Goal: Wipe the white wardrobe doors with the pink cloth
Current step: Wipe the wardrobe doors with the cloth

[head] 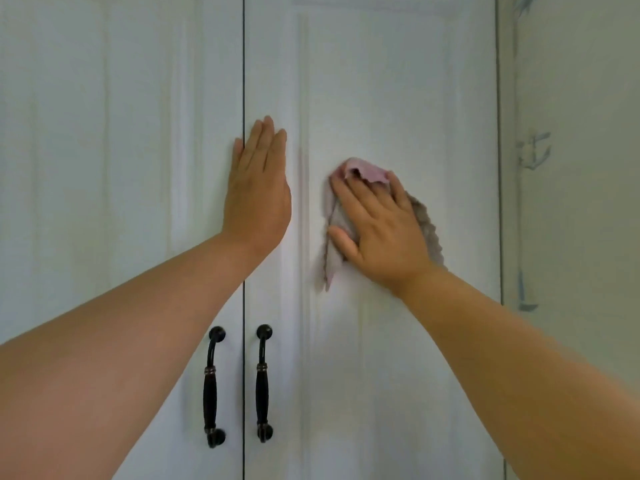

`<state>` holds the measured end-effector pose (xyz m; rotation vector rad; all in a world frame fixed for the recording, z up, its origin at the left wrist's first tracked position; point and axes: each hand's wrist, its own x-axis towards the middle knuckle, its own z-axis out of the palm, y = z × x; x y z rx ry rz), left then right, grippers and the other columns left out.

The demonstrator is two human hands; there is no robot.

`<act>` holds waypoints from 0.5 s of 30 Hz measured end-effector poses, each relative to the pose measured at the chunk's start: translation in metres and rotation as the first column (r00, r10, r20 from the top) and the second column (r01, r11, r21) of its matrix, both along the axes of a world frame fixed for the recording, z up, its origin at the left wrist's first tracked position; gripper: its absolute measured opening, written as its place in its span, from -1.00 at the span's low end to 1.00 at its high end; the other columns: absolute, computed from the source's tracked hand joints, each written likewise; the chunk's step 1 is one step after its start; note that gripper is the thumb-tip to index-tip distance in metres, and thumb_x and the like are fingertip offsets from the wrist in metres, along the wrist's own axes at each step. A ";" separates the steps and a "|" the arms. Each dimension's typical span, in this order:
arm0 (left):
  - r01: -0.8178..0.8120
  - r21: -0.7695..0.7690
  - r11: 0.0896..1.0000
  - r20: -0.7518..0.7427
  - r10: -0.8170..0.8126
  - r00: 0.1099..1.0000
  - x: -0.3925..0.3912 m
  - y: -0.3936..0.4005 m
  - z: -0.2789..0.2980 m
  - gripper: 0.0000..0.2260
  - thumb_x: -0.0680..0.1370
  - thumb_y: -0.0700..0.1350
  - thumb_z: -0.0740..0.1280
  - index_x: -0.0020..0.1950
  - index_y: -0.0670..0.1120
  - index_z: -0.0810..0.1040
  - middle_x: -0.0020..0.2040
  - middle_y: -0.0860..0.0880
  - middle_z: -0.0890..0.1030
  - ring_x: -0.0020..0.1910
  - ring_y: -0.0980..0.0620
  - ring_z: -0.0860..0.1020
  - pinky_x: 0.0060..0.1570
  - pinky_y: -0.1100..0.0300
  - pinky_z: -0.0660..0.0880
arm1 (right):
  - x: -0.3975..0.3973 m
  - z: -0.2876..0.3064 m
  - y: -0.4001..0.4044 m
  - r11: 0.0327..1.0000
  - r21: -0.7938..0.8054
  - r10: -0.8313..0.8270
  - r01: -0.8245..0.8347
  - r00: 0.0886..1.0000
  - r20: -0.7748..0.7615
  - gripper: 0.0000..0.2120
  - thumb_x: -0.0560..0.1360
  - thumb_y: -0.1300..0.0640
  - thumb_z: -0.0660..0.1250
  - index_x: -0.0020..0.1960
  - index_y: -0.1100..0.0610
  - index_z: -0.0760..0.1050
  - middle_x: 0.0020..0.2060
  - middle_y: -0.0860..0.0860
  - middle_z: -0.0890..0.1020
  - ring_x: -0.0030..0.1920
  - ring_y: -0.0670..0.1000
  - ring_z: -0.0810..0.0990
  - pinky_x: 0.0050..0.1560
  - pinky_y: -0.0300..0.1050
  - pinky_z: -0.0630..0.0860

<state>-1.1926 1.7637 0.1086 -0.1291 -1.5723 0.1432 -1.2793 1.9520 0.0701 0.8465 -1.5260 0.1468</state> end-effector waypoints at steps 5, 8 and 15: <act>-0.004 -0.100 0.995 -0.002 0.004 1.000 -0.003 -0.004 -0.015 -0.56 0.68 -0.18 -0.01 0.55 -0.30 0.21 0.56 -0.21 0.21 0.57 -0.13 0.17 0.57 -0.08 0.03 | 0.009 0.039 -0.025 0.946 -0.309 -0.033 0.093 0.980 0.195 -0.31 0.59 -0.14 -0.11 0.63 0.20 0.06 0.61 0.13 0.14 0.61 0.09 0.04 0.59 0.19 -0.12; -0.006 -0.071 0.997 0.087 0.013 0.996 0.000 -0.006 -0.013 -0.24 0.49 -0.07 0.47 0.55 -0.30 0.19 0.57 -0.19 0.18 0.58 -0.15 0.15 0.58 -0.07 0.00 | 0.021 0.027 -0.053 0.942 -0.330 -0.004 0.060 0.986 0.169 -0.32 0.60 -0.12 -0.06 0.61 0.23 0.09 0.59 0.17 0.19 0.60 0.12 0.12 0.58 0.22 -0.08; -0.165 -0.007 0.986 0.022 0.165 0.986 -0.003 0.012 -0.037 -0.51 0.64 -0.26 0.13 0.57 -0.27 0.17 0.60 -0.24 0.13 0.60 -0.18 0.06 0.56 -0.20 -0.02 | 0.006 -0.067 0.005 0.997 0.083 -0.001 0.000 1.000 0.015 -0.40 0.65 -0.13 0.11 0.60 0.14 0.20 0.49 0.10 0.41 0.42 0.15 0.43 0.57 0.21 0.06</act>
